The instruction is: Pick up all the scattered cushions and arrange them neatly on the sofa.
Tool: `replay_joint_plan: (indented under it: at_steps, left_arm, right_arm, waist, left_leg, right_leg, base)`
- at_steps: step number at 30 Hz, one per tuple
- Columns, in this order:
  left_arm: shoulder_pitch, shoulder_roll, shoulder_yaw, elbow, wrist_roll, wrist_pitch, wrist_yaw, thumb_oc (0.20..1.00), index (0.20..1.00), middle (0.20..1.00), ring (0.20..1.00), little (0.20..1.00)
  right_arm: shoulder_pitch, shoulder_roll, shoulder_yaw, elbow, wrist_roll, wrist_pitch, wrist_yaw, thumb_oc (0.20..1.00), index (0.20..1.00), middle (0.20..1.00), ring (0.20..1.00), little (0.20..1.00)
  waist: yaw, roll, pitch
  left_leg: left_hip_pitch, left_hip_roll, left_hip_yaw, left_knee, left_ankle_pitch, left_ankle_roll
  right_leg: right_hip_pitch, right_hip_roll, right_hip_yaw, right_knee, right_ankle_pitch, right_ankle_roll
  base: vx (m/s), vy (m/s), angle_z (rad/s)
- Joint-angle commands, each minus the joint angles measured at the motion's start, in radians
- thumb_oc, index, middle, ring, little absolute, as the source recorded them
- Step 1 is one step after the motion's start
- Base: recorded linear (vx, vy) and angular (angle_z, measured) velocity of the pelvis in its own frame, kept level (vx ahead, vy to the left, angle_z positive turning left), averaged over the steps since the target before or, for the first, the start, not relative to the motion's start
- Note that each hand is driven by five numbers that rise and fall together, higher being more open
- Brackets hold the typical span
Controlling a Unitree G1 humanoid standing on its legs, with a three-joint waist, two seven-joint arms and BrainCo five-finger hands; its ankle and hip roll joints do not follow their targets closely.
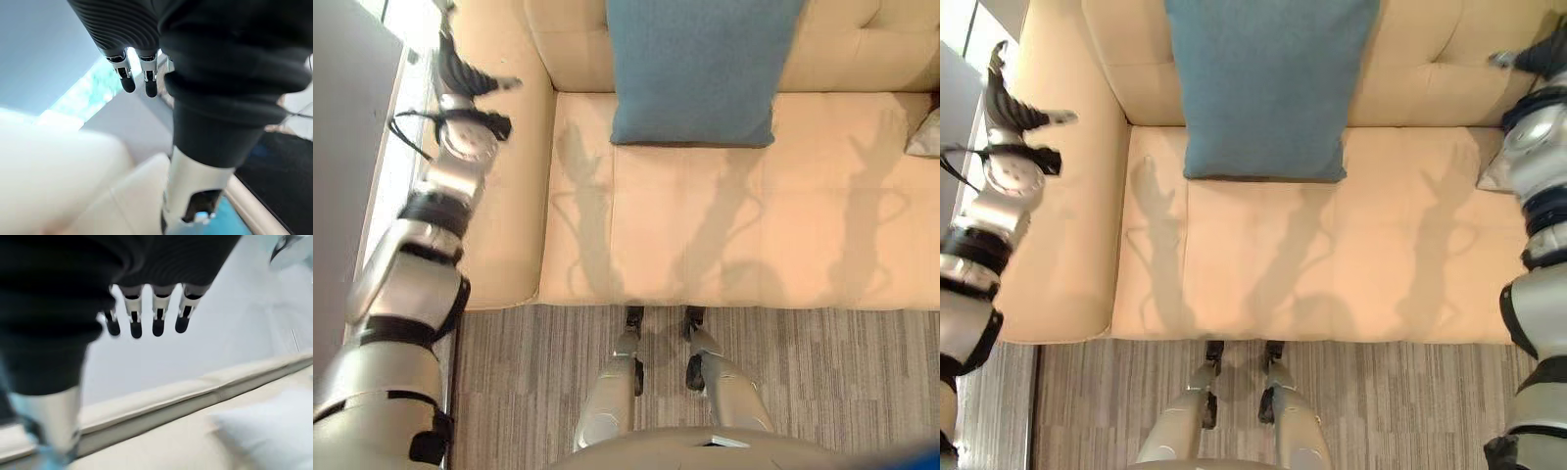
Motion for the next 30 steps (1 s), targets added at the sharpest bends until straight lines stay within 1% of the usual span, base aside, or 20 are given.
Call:
replay_joint_plan:
  at_steps: [1,2,3,4,5,6,10,11,12,14,15,16,17,18,20,21,23,25,28,30]
  left_arm:
    - [0.182,-0.042,0.128,-0.164,0.060,-0.051,0.002,1.000,1.000,1.000,1.000,1.000]
    - [0.266,-0.061,0.175,-0.221,0.073,-0.050,-0.005,1.000,1.000,1.000,1.000,1.000]
    - [0.278,-0.060,0.175,-0.232,0.076,-0.045,-0.005,1.000,1.000,1.000,1.000,1.000]
    - [0.443,-0.109,0.255,-0.325,0.073,-0.043,-0.031,1.000,1.000,1.000,1.000,1.000]
    - [0.537,-0.134,0.295,-0.371,0.078,-0.033,-0.050,1.000,1.000,1.000,1.000,1.000]
    - [0.667,-0.180,0.334,-0.407,0.105,-0.015,-0.078,1.000,1.000,1.000,1.000,1.000]
    - [0.866,-0.275,0.405,-0.392,0.117,0.019,-0.143,1.000,1.000,1.000,1.000,1.000]
    - [0.918,-0.307,0.420,-0.363,0.111,0.033,-0.172,1.000,1.000,1.000,1.000,1.000]
    - [0.920,-0.307,0.420,-0.363,0.111,0.032,-0.173,1.000,1.000,1.000,1.000,1.000]
    - [0.970,-0.350,0.416,-0.261,0.138,0.060,-0.212,1.000,1.000,1.000,1.000,1.000]
    - [0.988,-0.382,0.393,-0.113,0.166,0.077,-0.240,1.000,1.000,1.000,1.000,1.000]
    - [0.983,-0.388,0.386,-0.060,0.182,0.079,-0.247,1.000,1.000,1.000,1.000,1.000]
    - [0.981,-0.389,0.387,-0.057,0.182,0.077,-0.247,1.000,1.000,1.000,1.000,1.000]
    - [0.964,-0.407,0.367,0.072,0.209,0.089,-0.248,1.000,1.000,1.000,1.000,1.000]
    - [0.945,-0.423,0.355,0.211,0.238,0.095,-0.252,1.000,1.000,1.000,1.000,1.000]
    - [0.929,-0.438,0.343,0.322,0.257,0.099,-0.251,1.000,1.000,1.000,1.000,1.000]
    - [0.918,-0.450,0.332,0.426,0.282,0.103,-0.252,1.000,1.000,1.000,1.000,1.000]
    - [0.908,-0.451,0.324,0.482,0.302,0.106,-0.252,1.000,1.000,1.000,1.000,1.000]
    - [0.884,-0.455,0.289,0.479,0.326,0.106,-0.250,1.000,1.000,1.000,1.000,1.000]
    - [0.871,-0.456,0.273,0.480,0.334,0.104,-0.253,1.000,1.000,1.000,1.000,1.000]
  right_arm:
    - [0.276,0.071,-0.219,-0.178,-0.040,-0.036,-0.021,1.000,1.000,1.000,1.000,1.000]
    - [0.373,0.095,-0.282,-0.244,-0.062,-0.045,-0.012,1.000,1.000,1.000,1.000,1.000]
    - [0.393,0.097,-0.294,-0.258,-0.066,-0.041,-0.010,1.000,1.000,1.000,1.000,1.000]
    - [0.558,0.163,-0.396,-0.362,-0.081,-0.063,0.013,1.000,1.000,1.000,1.000,1.000]
    - [0.658,0.197,-0.452,-0.419,-0.110,-0.060,0.031,1.000,1.000,1.000,1.000,1.000]
    - [0.815,0.280,-0.543,-0.488,-0.127,-0.077,0.059,1.000,1.000,1.000,1.000,1.000]
    - [0.999,0.392,-0.604,-0.499,-0.214,-0.080,0.118,1.000,1.000,1.000,1.000,1.000]
    - [1.043,0.428,-0.602,-0.482,-0.237,-0.085,0.144,1.000,1.000,1.000,1.000,1.000]
    - [1.044,0.428,-0.601,-0.482,-0.237,-0.086,0.144,1.000,1.000,1.000,1.000,1.000]
    - [1.086,0.472,-0.582,-0.399,-0.247,-0.092,0.179,1.000,1.000,1.000,1.000,1.000]
    - [1.084,0.504,-0.528,-0.272,-0.252,-0.097,0.202,1.000,1.000,1.000,1.000,1.000]
    - [1.085,0.512,-0.505,-0.227,-0.263,-0.098,0.211,1.000,1.000,1.000,1.000,1.000]
    - [1.083,0.512,-0.504,-0.224,-0.263,-0.100,0.210,1.000,1.000,1.000,1.000,1.000]
    - [1.074,0.535,-0.468,-0.134,-0.257,-0.102,0.217,1.000,1.000,1.000,1.000,1.000]
    - [1.069,0.548,-0.424,-0.048,-0.275,-0.103,0.225,1.000,1.000,1.000,1.000,1.000]
    - [1.066,0.555,-0.393,0.010,-0.290,-0.108,0.227,1.000,1.000,1.000,1.000,1.000]
    - [1.063,0.560,-0.355,0.087,-0.316,-0.108,0.224,1.000,1.000,1.000,1.000,1.000]
    - [1.066,0.574,-0.328,0.145,-0.337,-0.105,0.225,1.000,1.000,1.000,1.000,1.000]
    - [1.066,0.612,-0.305,0.237,-0.337,-0.100,0.225,1.000,1.000,1.000,1.000,1.000]
    - [1.055,0.620,-0.294,0.263,-0.332,-0.095,0.224,1.000,1.000,1.000,1.000,1.000]
  waist:
    - [0.021,-0.058,-0.030]
    - [0.019,-0.058,-0.037]
    - [0.022,-0.061,-0.040]
    - [0.018,-0.057,-0.039]
    - [0.019,-0.059,-0.045]
    - [0.017,-0.056,-0.048]
    - [0.015,-0.055,-0.059]
    - [0.016,-0.052,-0.059]
    - [0.017,-0.052,-0.056]
    - [0.018,-0.049,-0.059]
    - [0.021,-0.048,-0.063]
    - [0.022,-0.048,-0.065]
    - [0.022,-0.048,-0.062]
    - [0.025,-0.049,-0.069]
    - [0.028,-0.050,-0.070]
    - [0.030,-0.052,-0.074]
    - [0.031,-0.049,-0.066]
    - [0.033,-0.047,-0.059]
    - [0.042,-0.053,-0.039]
    - [0.046,-0.064,-0.023]
  left_leg:
    - [0.091,0.033,0.026,0.003,-0.082,-0.064]
    - [0.107,0.035,0.027,0.003,-0.089,-0.062]
    - [0.112,0.035,0.027,0.003,-0.090,-0.062]
    - [0.138,0.039,0.034,0.003,-0.100,-0.056]
    - [0.164,0.040,0.038,0.003,-0.108,-0.052]
    - [0.198,0.041,0.043,0.003,-0.120,-0.045]
    - [0.258,0.046,0.059,0.003,-0.135,-0.032]
    - [0.284,0.046,0.066,0.003,-0.144,-0.026]
    - [0.289,0.046,0.067,0.003,-0.145,-0.026]
    - [0.324,0.046,0.075,0.003,-0.152,-0.022]
    - [0.357,0.048,0.079,0.003,-0.157,-0.020]
    - [0.369,0.050,0.081,0.003,-0.160,-0.020]
    - [0.372,0.050,0.082,0.003,-0.160,-0.020]
    - [0.391,0.051,0.084,0.003,-0.165,-0.021]
    - [0.412,0.055,0.085,0.003,-0.168,-0.022]
    - [0.430,0.059,0.083,0.003,-0.172,-0.024]
    - [0.453,0.066,0.077,0.003,-0.169,-0.027]
    - [0.455,0.072,0.066,0.003,-0.161,-0.034]
    - [0.439,0.085,0.042,0.020,-0.133,-0.042]
    - [0.407,0.079,0.033,0.096,-0.164,-0.039]
  right_leg:
    - [0.097,-0.092,0.057,-0.014,-0.042,0.173]
    - [0.112,-0.093,0.059,-0.014,-0.049,0.171]
    - [0.116,-0.093,0.059,-0.014,-0.051,0.171]
    - [0.144,-0.094,0.059,-0.014,-0.061,0.167]
    - [0.167,-0.093,0.056,-0.014,-0.068,0.164]
    - [0.201,-0.091,0.055,-0.014,-0.079,0.160]
    - [0.266,-0.086,0.050,-0.014,-0.100,0.152]
    - [0.295,-0.085,0.046,-0.014,-0.109,0.148]
    - [0.300,-0.084,0.047,-0.014,-0.110,0.148]
    - [0.337,-0.081,0.044,-0.014,-0.116,0.145]
    - [0.369,-0.077,0.046,-0.014,-0.122,0.142]
    - [0.382,-0.075,0.046,-0.014,-0.126,0.141]
    - [0.384,-0.075,0.046,-0.014,-0.127,0.141]
    - [0.403,-0.071,0.048,-0.014,-0.132,0.138]
    - [0.424,-0.066,0.049,-0.014,-0.140,0.134]
    - [0.444,-0.060,0.051,-0.014,-0.148,0.130]
    - [0.468,-0.049,0.052,-0.014,-0.159,0.121]
    - [0.476,-0.040,0.047,-0.014,-0.165,0.114]
    - [0.480,-0.026,0.031,-0.014,-0.174,0.100]
    - [0.474,-0.036,0.026,-0.014,-0.164,0.097]
  base:
    - [0.16,-0.010,0.01]
    - [0.08,0.000,-0.02]
    - [0.08,0.005,0.00]
    - [0.08,0.001,-0.09]
    - [0.11,0.012,-0.09]
    - [0.08,0.009,-0.12]
    - [0.02,-0.001,-0.05]
    - [-0.01,-0.002,-0.17]
    - [-0.02,0.006,-0.06]
    - [-0.04,-0.011,-0.02]
    - [-0.05,-0.012,-0.05]
    - [-0.03,-0.013,-0.08]
    - [-0.03,-0.013,-0.08]
    - [-0.03,-0.027,-0.06]
    - [-0.01,-0.056,-0.07]
    - [0.04,-0.076,-0.08]
    - [0.01,-0.096,-0.01]
    - [-0.04,-0.115,0.04]
    - [-0.10,-0.113,0.26]
    - [-0.20,-0.064,0.42]
